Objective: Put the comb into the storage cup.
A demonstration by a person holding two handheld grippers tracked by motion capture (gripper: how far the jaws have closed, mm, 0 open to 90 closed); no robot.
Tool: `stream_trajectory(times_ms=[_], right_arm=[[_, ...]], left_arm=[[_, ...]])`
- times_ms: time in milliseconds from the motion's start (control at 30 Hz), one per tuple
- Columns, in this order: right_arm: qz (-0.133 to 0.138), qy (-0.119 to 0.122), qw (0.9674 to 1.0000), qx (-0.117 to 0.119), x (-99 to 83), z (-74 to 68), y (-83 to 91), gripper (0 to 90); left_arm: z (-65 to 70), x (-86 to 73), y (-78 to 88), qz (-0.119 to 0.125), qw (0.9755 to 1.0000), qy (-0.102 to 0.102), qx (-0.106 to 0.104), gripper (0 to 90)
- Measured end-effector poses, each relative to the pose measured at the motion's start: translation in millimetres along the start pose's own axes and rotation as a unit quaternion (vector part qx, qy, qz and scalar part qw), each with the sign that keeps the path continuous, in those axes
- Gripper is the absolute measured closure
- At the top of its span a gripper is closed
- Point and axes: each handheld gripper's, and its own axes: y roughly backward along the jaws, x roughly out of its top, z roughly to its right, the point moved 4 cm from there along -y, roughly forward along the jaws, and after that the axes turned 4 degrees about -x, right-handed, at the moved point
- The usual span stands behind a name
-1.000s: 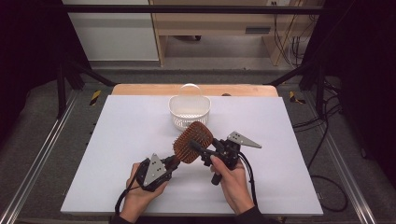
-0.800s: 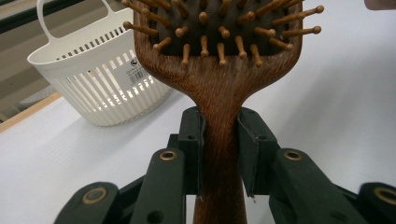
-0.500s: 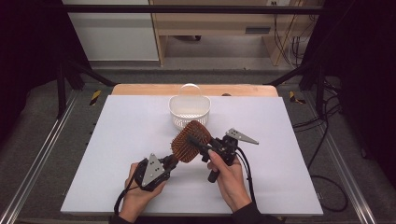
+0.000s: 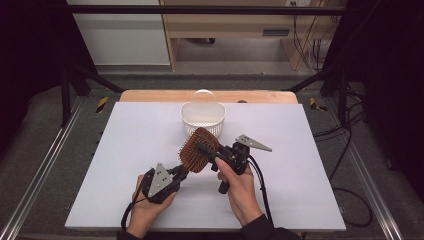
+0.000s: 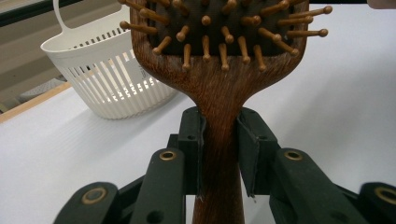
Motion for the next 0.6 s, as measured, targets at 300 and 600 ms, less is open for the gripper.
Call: stream_trajectory(times_ms=[300, 600], right_arm=[[-0.012, 0.016, 0.9998, -0.009, 4.5, -8.5, -10.9, 52.2], [0.004, 0.036, 0.9989, -0.028, 22.1, -8.1, -15.9, 52.0]], left_arm=[[-7.2, -2.9, 2.5, 0.017, 0.9994, 0.031, 0.005, 71.2], [-18.6, -2.1, 16.9, 0.059, 0.9950, 0.071, 0.040, 38.8]])
